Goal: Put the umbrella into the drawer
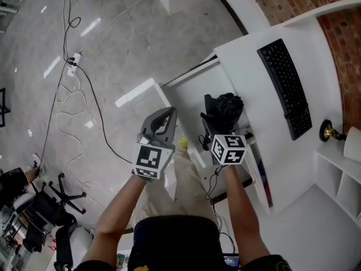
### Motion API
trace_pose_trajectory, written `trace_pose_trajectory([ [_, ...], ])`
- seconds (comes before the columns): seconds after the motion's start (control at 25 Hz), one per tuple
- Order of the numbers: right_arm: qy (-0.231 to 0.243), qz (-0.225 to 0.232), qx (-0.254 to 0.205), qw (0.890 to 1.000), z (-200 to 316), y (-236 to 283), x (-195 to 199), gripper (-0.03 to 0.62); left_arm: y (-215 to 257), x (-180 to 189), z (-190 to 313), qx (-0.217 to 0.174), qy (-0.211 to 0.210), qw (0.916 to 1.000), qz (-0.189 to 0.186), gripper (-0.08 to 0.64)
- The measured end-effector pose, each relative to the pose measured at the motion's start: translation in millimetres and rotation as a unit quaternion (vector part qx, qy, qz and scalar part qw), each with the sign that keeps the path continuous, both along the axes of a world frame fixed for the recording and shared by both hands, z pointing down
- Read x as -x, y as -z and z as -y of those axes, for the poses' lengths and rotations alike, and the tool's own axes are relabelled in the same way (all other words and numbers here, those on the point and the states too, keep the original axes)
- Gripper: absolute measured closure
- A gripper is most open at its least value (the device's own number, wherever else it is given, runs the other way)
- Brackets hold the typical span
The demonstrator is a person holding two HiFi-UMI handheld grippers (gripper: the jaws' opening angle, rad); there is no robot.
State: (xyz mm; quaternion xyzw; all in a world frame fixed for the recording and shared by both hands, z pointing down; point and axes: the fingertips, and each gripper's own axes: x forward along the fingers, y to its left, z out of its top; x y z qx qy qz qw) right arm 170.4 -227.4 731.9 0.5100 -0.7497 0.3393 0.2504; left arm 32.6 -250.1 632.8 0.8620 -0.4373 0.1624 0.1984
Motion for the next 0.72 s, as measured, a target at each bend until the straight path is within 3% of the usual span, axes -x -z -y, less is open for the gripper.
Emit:
trace_pose_trajectory([
  [0.2,-0.006,-0.005,0.044,0.999,0.1,-42.8,1.7,0.318,-13.8,-12.4,-5.6,-0.002,-0.041,0.9991,0.013,0.545],
  [0.72,-0.017,-0.015,0.085,0.996,0.4,-102.1,6.0,0.318,-49.6,-19.4,-4.2,0.049,0.01,0.9988,-0.004,0.545],
])
